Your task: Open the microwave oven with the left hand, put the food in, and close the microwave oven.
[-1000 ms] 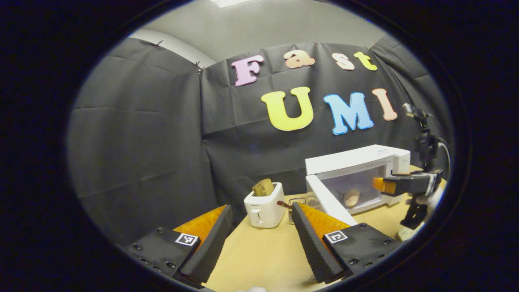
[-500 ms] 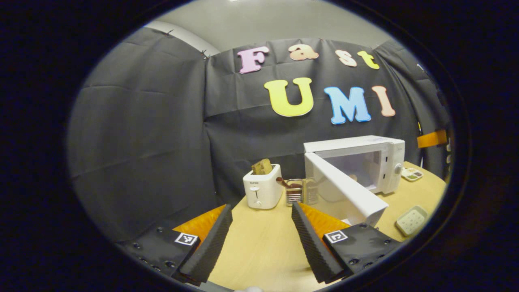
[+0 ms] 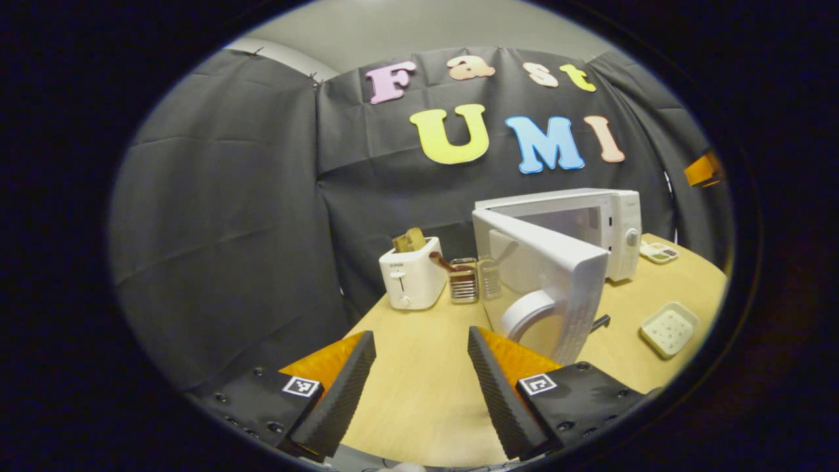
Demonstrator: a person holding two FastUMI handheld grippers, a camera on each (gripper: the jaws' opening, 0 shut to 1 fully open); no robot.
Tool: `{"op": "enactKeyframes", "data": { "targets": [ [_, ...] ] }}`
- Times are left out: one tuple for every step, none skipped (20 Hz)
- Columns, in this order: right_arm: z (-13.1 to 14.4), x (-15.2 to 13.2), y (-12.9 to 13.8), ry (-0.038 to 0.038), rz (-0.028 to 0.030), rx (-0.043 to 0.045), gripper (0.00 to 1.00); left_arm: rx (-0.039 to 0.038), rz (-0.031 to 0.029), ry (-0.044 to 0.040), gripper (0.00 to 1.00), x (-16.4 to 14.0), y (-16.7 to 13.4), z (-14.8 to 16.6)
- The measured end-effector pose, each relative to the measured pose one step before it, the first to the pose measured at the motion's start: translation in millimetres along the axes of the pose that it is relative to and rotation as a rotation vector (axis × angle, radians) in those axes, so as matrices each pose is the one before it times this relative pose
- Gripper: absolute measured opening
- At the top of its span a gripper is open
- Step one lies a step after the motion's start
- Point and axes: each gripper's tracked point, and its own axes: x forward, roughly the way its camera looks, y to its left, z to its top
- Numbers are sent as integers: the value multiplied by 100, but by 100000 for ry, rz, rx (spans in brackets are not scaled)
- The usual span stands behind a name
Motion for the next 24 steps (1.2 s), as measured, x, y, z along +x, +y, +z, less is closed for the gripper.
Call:
{"op": "enactKeyframes", "data": {
  "targets": [
    [-38,-109,-101,144,-90,-221,98,404,-742,-109,94,-208,-787,-60],
    [-85,-93,-155,621,234,-68,93,886,-1292,175,95,-309,-869,-103],
    [-156,-68,-125,474,189,-147,93,770,-1442,507,94,-145,-1129,-226],
    [-21,-124,-190,427,-52,-311,98,341,-1706,311,94,-121,-1103,-262],
    [28,-153,-175,115,213,-75,98,607,-2438,705,94,-84,-1405,-100],
    [99,-301,-240,-419,-355,-145,98,455,-2516,-54,94,-51,-1644,302],
    [132,-154,-382,-127,-504,-274,98,317,-2384,-384,94,-113,-1295,40],
    [110,-167,-356,-230,-165,1,98,607,-2261,-385,94,107,-1376,261],
    [-72,-118,-341,362,-432,57,98,-5,-2691,-735,95,156,-1354,209],
    [28,-116,-467,464,-482,-86,93,623,-2398,-570,96,337,-1345,276],
    [171,-186,-583,167,-990,-278,98,800,-2222,-45,94,533,-1313,104],
    [254,-172,-521,-296,-644,94,98,405,-1922,-558,95,619,-1256,431],
    [147,-32,-588,-91,-988,14,98,-232,-2395,-625,95,730,-1264,305],
    [142,-97,-467,-32,-862,-88,98,-253,-2490,-841,95,636,-1435,452],
    [26,-36,-465,-69,-912,-347,98,-135,-2559,-730,95,733,-1236,376],
    [49,-14,-432,147,-632,-364,98,-104,-3007,-490,94,893,-1436,233],
    [-137,-44,-447,-45,-605,-412,98,-124,-2179,14,95,1183,-1252,49],
    [-301,-25,-716,1284,-1415,352,98,112,-1600,-100,95,1171,-993,265],
    [-261,-43,-502,545,-746,1058,98,151,-1448,-129,96,1233,-790,317],
    [40,9,-562,-113,-1349,880,98,-95,-769,-827,97,1283,-591,494],
    [-64,-71,-481,282,-1316,529,98,158,-788,-822,98,1353,-489,489],
    [-66,13,-399,642,-833,592,98,12,-688,-549,98,1194,-380,431],
    [-65,71,-353,570,-693,494,98,-294,-846,-593,99,1352,-568,183],
    [155,218,-563,111,-1373,-237,93,-19,-1192,109,99,1358,-587,132]
  ]
}}
